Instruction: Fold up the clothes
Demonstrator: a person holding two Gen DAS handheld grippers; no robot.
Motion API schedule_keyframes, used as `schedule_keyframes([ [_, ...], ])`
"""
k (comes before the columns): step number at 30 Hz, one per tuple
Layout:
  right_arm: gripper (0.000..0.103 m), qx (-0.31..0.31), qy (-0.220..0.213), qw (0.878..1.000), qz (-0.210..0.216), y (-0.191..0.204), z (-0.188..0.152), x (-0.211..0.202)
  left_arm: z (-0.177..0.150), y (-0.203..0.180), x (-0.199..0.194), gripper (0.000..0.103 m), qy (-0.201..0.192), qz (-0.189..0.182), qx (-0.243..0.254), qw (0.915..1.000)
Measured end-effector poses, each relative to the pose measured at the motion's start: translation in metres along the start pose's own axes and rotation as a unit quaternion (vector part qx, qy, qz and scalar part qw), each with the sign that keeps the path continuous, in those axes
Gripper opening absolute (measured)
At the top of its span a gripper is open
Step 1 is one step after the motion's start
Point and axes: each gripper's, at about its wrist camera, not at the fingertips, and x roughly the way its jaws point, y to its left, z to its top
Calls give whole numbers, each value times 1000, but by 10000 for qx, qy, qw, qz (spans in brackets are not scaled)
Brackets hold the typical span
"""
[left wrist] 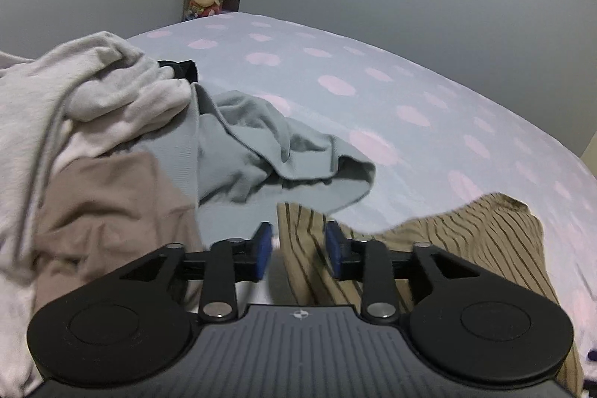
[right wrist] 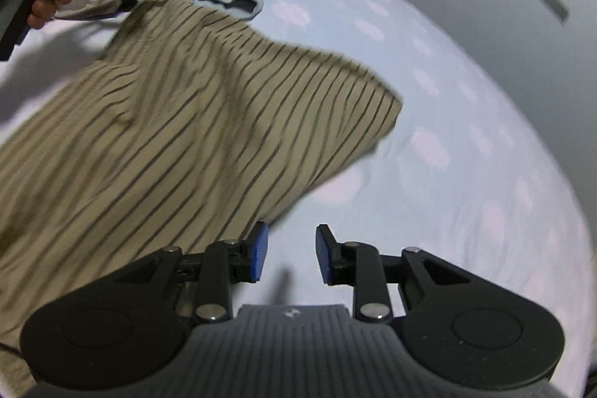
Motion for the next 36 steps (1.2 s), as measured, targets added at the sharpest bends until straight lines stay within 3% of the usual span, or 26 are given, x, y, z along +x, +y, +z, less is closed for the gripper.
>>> schedule_keyframes([
  [5,35,-21,52,9998,176,23,-23,-22,-6,-14,-34,42,587,-362,-176,9975],
  [10,35,113,-152,9997,177,32,-34,-45,-18,-48,-76,43,662,-757,321,9944],
  [15,35,215,-468,9984,233,33,-43,-68,-46,-94,-100,43,924,-1068,1217,9825],
  [19,41,36,-800,9955,500,39,-54,-88,-80,-128,-111,43,1278,-937,2170,9632],
  [24,42,-234,-1154,9912,611,47,-74,-100,-112,-155,-121,43,1628,-991,2912,9375],
  [29,51,-339,-1527,9847,767,48,-86,-109,-127,-168,-139,43,1597,-1448,3646,9058],
  [31,60,-378,-1533,9835,885,48,-89,-108,-129,-170,-143,44,1673,-1566,3860,8936],
  [36,60,-600,-1497,9802,1147,55,-93,-107,-140,-176,-146,50,2027,-1413,4375,8646],
])
